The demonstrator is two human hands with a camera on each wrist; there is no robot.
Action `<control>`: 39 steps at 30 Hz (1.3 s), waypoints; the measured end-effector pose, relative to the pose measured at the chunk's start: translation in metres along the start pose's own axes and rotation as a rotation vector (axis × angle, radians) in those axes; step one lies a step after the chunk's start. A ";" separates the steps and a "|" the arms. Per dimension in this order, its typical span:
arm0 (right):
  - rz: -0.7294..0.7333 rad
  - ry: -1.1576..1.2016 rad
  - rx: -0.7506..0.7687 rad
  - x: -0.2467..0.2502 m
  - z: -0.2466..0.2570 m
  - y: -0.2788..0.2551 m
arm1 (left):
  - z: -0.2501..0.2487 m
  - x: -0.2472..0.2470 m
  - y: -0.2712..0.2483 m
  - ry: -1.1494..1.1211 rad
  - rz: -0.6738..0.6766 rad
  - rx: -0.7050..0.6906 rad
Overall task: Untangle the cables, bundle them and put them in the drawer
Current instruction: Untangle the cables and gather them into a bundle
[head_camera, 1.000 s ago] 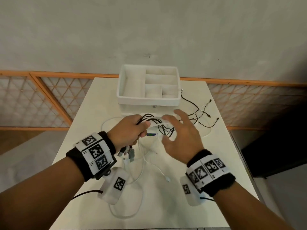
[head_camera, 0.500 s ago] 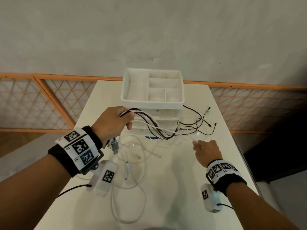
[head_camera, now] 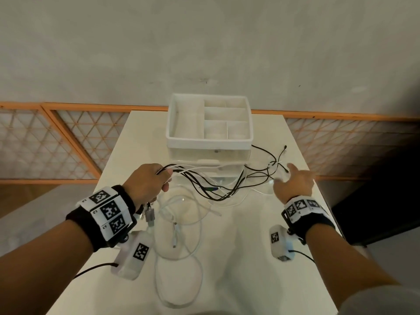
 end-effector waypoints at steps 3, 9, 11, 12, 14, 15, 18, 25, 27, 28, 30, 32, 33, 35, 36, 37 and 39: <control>0.016 -0.069 0.252 -0.014 0.032 -0.034 | -0.008 -0.005 -0.002 0.030 0.039 -0.038; 0.164 0.073 0.936 -0.029 0.131 -0.132 | -0.052 -0.034 -0.009 -0.106 0.217 -0.149; 0.079 0.112 0.903 -0.012 0.138 -0.121 | -0.055 -0.037 -0.010 -0.144 0.250 -0.161; 0.051 0.141 0.840 0.000 0.138 -0.109 | -0.054 -0.036 -0.009 -0.126 0.252 -0.175; 0.041 0.180 0.699 0.023 0.129 -0.084 | -0.050 -0.031 -0.009 -0.074 0.227 -0.201; 0.044 0.175 0.646 0.030 0.123 -0.074 | -0.048 -0.029 -0.008 -0.070 0.213 -0.204; 0.078 0.149 0.583 0.038 0.113 -0.063 | -0.046 -0.030 -0.008 -0.147 0.217 -0.195; 0.093 -0.199 0.269 0.017 0.045 -0.009 | -0.049 -0.014 -0.007 -0.308 0.138 -0.171; 0.143 -0.396 0.096 0.010 0.009 0.007 | -0.047 -0.003 -0.005 -0.343 0.093 -0.152; 0.136 -0.395 0.032 0.013 -0.002 0.009 | -0.044 0.004 -0.003 -0.319 0.063 -0.152; 0.137 -0.302 -0.067 0.020 -0.015 0.012 | -0.039 0.015 0.000 -0.268 0.001 -0.149; 0.111 -0.028 -0.152 0.029 -0.018 0.011 | -0.032 0.021 0.002 -0.251 -0.051 -0.129; 0.049 0.106 -0.169 0.036 -0.016 0.011 | -0.030 0.022 0.003 -0.239 -0.073 -0.120; -0.077 0.233 -0.081 0.050 -0.001 0.011 | -0.028 0.020 0.003 -0.178 -0.111 -0.112; -0.121 0.293 -0.012 0.054 0.008 0.011 | -0.027 0.018 0.003 -0.143 -0.120 -0.111; -0.145 0.350 0.058 0.058 0.018 0.009 | -0.027 0.016 0.003 -0.119 -0.123 -0.106; -0.141 0.416 0.157 0.062 0.034 0.007 | -0.026 0.012 0.002 -0.091 -0.114 -0.097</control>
Point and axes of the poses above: each hand's wrist, its own y-axis towards the middle knuckle, its own x-axis out of the back of the hand, z = x × y, the point moved 7 cm from there along y, towards the middle knuckle, and after that the axes turned 3 degrees about -x, right-handed, at the moved point
